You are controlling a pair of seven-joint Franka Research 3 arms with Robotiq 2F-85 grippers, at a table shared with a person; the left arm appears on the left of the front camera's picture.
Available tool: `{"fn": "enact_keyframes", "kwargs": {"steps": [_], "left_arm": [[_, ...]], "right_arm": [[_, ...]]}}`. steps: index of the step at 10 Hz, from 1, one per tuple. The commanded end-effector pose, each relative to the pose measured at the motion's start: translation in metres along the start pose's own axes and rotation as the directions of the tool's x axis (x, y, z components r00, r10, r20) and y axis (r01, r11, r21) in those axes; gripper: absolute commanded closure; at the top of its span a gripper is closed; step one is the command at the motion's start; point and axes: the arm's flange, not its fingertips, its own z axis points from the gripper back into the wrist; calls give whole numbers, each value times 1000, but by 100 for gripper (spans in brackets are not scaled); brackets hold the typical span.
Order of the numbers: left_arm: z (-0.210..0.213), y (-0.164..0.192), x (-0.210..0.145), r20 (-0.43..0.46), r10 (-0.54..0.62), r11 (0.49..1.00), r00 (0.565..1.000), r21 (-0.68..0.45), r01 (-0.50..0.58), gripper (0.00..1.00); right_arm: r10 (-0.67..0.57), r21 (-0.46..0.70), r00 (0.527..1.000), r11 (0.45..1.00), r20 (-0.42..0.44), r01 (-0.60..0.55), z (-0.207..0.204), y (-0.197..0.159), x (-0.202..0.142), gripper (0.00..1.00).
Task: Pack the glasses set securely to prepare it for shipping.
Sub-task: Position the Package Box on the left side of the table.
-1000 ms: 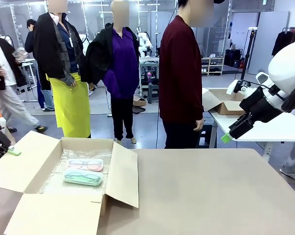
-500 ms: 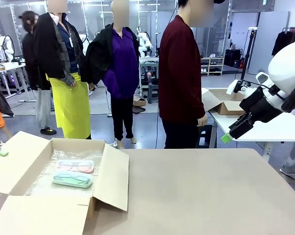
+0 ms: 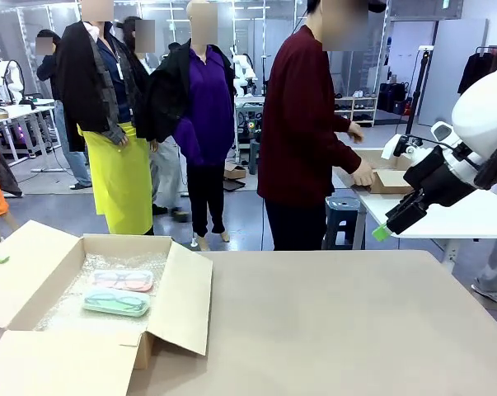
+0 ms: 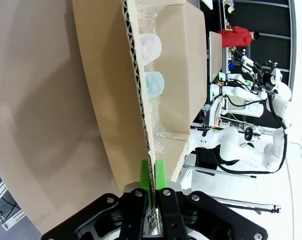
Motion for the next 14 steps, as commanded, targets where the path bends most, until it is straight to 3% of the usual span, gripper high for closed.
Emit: {"fn": "enact_keyframes", "kwargs": {"steps": [1,3,4,5,6,7,8,10,12,14], "left_arm": [[3,0,3,13,9,1000,1000,3,-9,100],[-1,-1,2,33,11,1000,999,8,-11,100],[-1,-2,1,49,26,999,998,27,-27,63],[0,-6,-2,73,32,999,997,33,-34,63],[3,-14,-10,114,27,997,993,74,-36,32],[6,-31,-22,137,3,990,991,140,-22,33],[9,-45,-30,167,-8,987,986,160,-19,2],[9,-63,-40,198,-35,981,980,193,-4,0],[9,-91,-60,266,-113,942,957,335,19,0],[9,-109,-75,274,-160,928,948,369,50,0]], "right_arm": [[-3,1,1000,1000,-16,3,2,1,4,0],[-3,1,1000,1000,-16,3,2,1,4,0],[-3,1,1000,1000,-16,3,2,1,4,0],[-3,1,1000,1000,-16,3,2,1,4,0],[-3,1,1000,1000,-16,3,2,1,4,0],[-3,1,1000,1000,-16,3,2,1,4,0],[-3,1,1000,1000,-16,3,2,1,4,0],[-3,1,1000,1000,-16,3,2,1,4,0],[-3,1,1000,1000,-16,3,2,1,4,0],[-3,1,1000,1000,-16,3,2,1,4,0]]}}
